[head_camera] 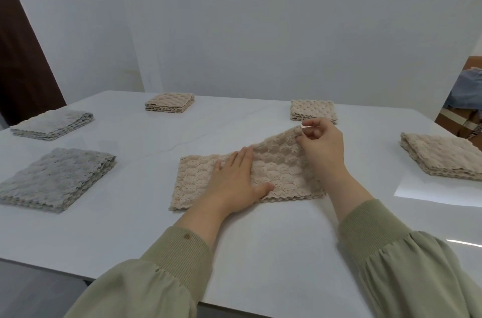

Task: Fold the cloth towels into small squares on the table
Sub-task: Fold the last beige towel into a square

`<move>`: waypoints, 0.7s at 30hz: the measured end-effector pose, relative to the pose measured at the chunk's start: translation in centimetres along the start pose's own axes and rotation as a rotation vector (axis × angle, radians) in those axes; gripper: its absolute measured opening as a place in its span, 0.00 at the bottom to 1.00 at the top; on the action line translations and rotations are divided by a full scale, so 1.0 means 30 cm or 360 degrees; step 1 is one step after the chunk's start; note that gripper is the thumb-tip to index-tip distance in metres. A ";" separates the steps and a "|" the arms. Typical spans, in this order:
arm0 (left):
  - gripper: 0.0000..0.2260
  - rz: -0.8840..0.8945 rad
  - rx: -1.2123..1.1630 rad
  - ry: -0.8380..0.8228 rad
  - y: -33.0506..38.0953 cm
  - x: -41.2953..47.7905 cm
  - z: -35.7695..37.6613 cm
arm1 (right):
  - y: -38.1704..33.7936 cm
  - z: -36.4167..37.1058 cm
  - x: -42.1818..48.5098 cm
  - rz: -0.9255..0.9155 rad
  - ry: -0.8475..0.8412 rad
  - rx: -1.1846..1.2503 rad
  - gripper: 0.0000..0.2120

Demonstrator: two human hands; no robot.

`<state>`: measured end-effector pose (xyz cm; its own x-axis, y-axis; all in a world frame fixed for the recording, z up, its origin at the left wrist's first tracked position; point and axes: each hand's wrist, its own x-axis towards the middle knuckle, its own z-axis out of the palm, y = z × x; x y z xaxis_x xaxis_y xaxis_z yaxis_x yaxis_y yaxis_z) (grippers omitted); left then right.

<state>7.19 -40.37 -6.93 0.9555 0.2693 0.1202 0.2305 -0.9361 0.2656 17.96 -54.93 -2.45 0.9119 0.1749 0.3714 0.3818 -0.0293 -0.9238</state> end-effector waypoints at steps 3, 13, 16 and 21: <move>0.38 0.0002 -0.0423 0.0234 0.003 0.004 -0.018 | -0.038 0.013 -0.023 -0.0109 -0.0095 0.0016 0.12; 0.08 0.0096 -0.1026 0.0686 0.034 0.000 -0.084 | -0.104 0.059 -0.091 -0.0432 -0.0524 -0.0159 0.20; 0.02 0.0065 -0.0981 0.0724 0.032 -0.001 -0.083 | -0.109 0.054 -0.091 -0.0433 -0.0547 -0.0284 0.18; 0.11 0.0017 -0.1132 0.0889 0.019 -0.009 -0.101 | -0.117 -0.012 -0.055 0.0046 -0.0875 -0.0766 0.17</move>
<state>6.50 -40.30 -3.90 0.6858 0.5053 0.5237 -0.1235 -0.6284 0.7680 15.17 -55.46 0.21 0.7634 0.6327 0.1303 0.4982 -0.4482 -0.7422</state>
